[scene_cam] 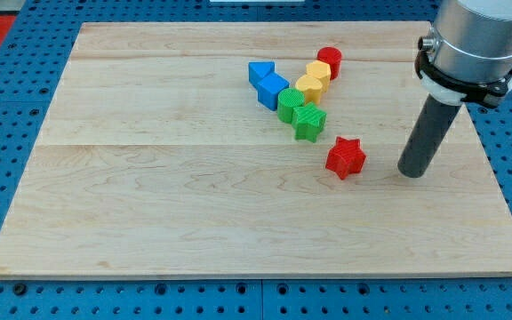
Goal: Move the red star towards center
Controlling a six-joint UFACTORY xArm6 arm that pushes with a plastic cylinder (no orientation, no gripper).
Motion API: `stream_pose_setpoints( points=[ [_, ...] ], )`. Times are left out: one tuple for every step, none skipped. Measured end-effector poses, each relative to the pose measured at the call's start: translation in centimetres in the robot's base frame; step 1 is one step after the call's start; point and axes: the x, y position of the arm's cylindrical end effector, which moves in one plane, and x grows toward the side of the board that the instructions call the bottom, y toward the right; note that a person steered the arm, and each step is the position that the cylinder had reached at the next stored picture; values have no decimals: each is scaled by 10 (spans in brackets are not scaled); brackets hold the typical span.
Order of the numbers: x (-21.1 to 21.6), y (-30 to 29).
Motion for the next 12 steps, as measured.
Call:
stream_pose_setpoints(
  points=[
    [0,-15],
    [-4,-39],
    [-10,-58],
    [-15,-74],
    [-15,-94],
    [-15,-128],
    [-15,-170],
    [-15,-205],
    [-18,-225],
    [-29,-238],
    [-40,-253],
    [-49,-276]
  ],
)
